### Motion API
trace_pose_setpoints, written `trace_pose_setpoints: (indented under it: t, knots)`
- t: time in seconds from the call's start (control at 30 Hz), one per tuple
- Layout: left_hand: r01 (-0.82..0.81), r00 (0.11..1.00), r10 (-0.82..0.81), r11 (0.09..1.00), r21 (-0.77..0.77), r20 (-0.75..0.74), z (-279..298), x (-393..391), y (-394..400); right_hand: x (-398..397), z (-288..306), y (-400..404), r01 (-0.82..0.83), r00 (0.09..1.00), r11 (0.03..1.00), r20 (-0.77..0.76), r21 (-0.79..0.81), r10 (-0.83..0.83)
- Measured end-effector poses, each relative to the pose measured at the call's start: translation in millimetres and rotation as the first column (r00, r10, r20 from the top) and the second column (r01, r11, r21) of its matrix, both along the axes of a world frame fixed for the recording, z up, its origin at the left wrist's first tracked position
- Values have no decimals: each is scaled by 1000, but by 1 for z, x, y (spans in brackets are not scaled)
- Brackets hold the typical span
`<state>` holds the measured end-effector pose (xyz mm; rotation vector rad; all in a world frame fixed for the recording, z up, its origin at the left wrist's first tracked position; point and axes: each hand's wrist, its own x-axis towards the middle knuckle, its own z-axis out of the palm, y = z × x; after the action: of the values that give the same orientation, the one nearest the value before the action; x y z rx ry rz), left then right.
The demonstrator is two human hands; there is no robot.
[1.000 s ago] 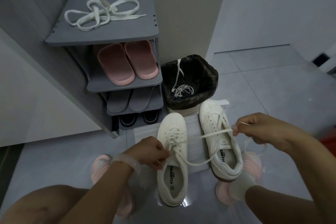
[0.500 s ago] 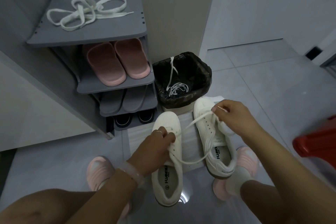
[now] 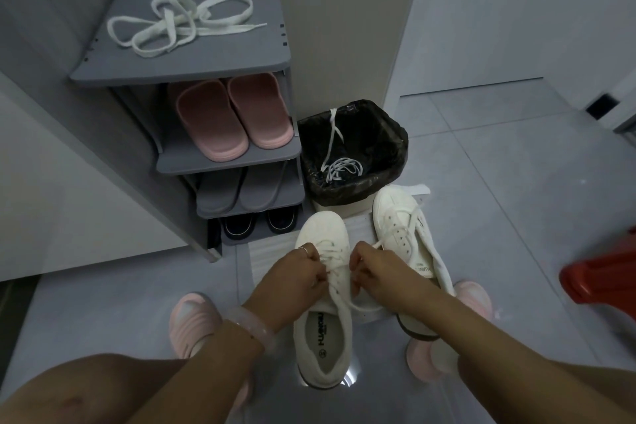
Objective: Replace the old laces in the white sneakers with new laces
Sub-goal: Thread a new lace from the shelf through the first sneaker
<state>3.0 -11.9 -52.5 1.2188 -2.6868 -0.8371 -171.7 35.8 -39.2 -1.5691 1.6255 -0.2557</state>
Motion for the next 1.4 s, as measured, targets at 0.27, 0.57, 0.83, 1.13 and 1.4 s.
trace_pose_setpoints:
  t: [0.27,0.57,0.83,1.13,1.4]
  knots:
    - [-138,983,152,982,129,-103,-3,0,4,11,-11,5,-37,998,990,-51,-135,30]
    - [-180,975,211,936,302,-73,-5,-2,3,20,-19,8,12,993,985,-115,-172,-32]
    - [-250,942,307,911,327,-136,-14,-7,13,17,-22,15,42,994,971,-85,-235,-64]
    - [-369,891,420,892,262,-173,-8,-8,-4,19,-24,13,109,990,966,-67,-234,-128]
    - [-232,971,237,966,114,-28,-15,-17,-5,16,-16,6,-106,985,960,-158,-258,66]
